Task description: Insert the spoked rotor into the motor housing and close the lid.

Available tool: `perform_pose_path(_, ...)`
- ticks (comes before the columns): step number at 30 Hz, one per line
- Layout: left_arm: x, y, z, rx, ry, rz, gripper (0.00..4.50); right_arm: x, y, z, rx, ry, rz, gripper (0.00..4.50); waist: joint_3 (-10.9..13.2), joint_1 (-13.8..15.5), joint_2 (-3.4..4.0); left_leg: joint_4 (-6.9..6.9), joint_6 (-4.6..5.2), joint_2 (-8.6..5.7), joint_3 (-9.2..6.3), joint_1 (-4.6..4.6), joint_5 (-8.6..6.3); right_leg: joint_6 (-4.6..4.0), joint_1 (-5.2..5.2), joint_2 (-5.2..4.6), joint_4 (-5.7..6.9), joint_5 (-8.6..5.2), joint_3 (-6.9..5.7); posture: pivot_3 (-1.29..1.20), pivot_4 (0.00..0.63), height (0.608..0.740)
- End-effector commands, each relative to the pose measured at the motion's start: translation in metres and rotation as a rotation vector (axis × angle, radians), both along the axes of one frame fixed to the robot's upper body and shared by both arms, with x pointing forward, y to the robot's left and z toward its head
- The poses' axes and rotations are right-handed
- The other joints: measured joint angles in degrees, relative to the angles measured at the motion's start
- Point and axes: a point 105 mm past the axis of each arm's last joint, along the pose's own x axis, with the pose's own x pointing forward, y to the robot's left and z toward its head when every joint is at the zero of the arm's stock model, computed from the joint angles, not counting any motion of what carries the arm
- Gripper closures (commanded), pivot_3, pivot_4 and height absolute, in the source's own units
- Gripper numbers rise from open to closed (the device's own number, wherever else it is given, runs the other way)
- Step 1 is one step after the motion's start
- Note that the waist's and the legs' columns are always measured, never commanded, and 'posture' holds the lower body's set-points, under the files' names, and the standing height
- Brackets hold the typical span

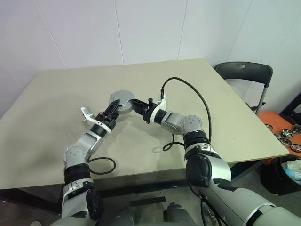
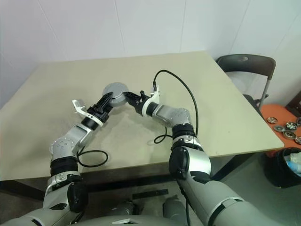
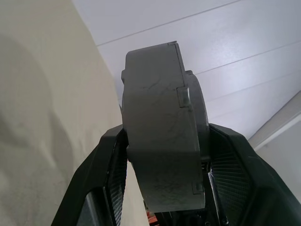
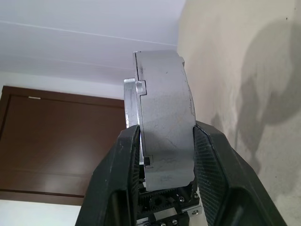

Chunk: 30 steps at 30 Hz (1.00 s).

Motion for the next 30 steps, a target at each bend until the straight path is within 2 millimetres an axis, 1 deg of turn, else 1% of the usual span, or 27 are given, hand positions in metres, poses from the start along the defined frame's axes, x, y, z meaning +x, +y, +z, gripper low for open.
perform_pose_path(1,-0.001,-0.007,0.018,0.006,-0.059,-0.04,2.25,-0.003,0.013,0.024,0.04,-0.084,0.04,3.17,0.0,0.0,0.0,0.0,0.0,0.0,0.0,0.0,0.0,0.0,0.0,0.0,0.0,0.0,0.0,0.0,0.0,0.74)
perform_pose_path(3,-0.001,-0.007,0.018,-0.008,-0.063,-0.04,2.25,-0.003,0.014,0.024,0.029,-0.095,0.035,3.17,0.0,0.0,0.0,0.0,0.0,0.0,0.01,0.0,0.0,0.0,0.0,0.0,0.0,0.0,0.0,0.0,0.0,0.74)
perform_pose_path(5,0.0,-0.004,0.019,-0.034,-0.063,-0.02,2.25,-0.004,0.013,0.025,0.032,-0.108,0.037,2.49,0.0,0.0,0.0,0.0,0.0,0.0,0.0,0.0,0.0,0.0,0.0,0.0,0.01,0.0,0.0,0.0,0.0,0.74)
perform_pose_path(6,0.001,-0.001,0.02,-0.051,-0.065,-0.005,2.25,-0.004,0.013,0.027,0.035,-0.115,0.038,2.28,0.0,0.0,0.0,0.0,0.0,0.0,0.0,0.0,0.0,0.0,0.0,0.0,0.01,0.0,0.0,0.0,0.0,0.74)
perform_pose_path(9,0.002,0.006,0.021,-0.075,-0.071,0.031,2.25,-0.001,0.012,0.025,0.006,-0.117,0.018,1.36,0.0,0.0,-0.01,0.01,0.0,0.0,0.0,0.0,0.0,0.0,0.0,0.0,0.01,0.0,0.0,0.0,0.0,0.74)
perform_pose_path(11,0.003,0.009,0.021,-0.074,-0.068,0.052,2.25,0.0,0.012,0.023,0.003,-0.111,0.011,0.63,0.0,0.0,-0.01,0.02,0.0,0.0,0.0,0.0,0.0,0.0,0.0,-0.01,0.01,0.0,0.0,0.0,0.0,0.74)
perform_pose_path(15,0.007,0.018,0.02,-0.082,-0.066,0.117,2.25,-0.003,0.013,0.024,0.017,-0.122,0.029,0.63,0.0,0.0,-0.01,0.02,0.0,0.0,0.0,0.0,0.0,0.0,0.0,0.0,0.01,0.0,0.0,0.0,0.0,0.74)
perform_pose_path(19,0.013,0.037,0.014,-0.1,-0.035,0.229,2.25,-0.004,0.012,0.026,0.028,-0.127,0.031,0.63,0.0,-0.1,-0.02,0.03,0.0,0.0,0.01,0.0,0.0,0.0,-0.01,0.0,0.02,0.0,0.0,0.0,0.0,0.74)
perform_pose_path(24,0.015,0.04,0.016,-0.096,-0.044,0.244,2.25,-0.004,0.013,0.025,0.024,-0.125,0.034,0.63,0.0,0.2,-0.03,0.03,0.0,-0.01,0.0,-0.04,0.0,0.0,-0.03,-0.01,0.03,0.0,0.0,0.0,0.0,0.74)
perform_pose_path(26,0.016,0.046,0.019,-0.107,-0.056,0.276,2.39,-0.004,0.014,0.024,0.022,-0.124,0.037,0.6,0.0,0.2,-0.04,0.06,0.0,-0.08,-0.02,-0.06,0.0,0.0,-0.02,-0.08,0.03,0.0,-0.02,0.0,0.0,0.74)
perform_pose_path(30,0.02,0.069,0.018,-0.119,-0.037,0.412,2.39,-0.005,0.014,0.024,0.02,-0.125,0.04,0.6,0.0,0.0,-0.05,0.11,0.0,-0.1,-0.01,-0.06,0.0,0.03,-0.03,-0.09,0.07,0.02,-0.01,0.0,0.0,0.74)
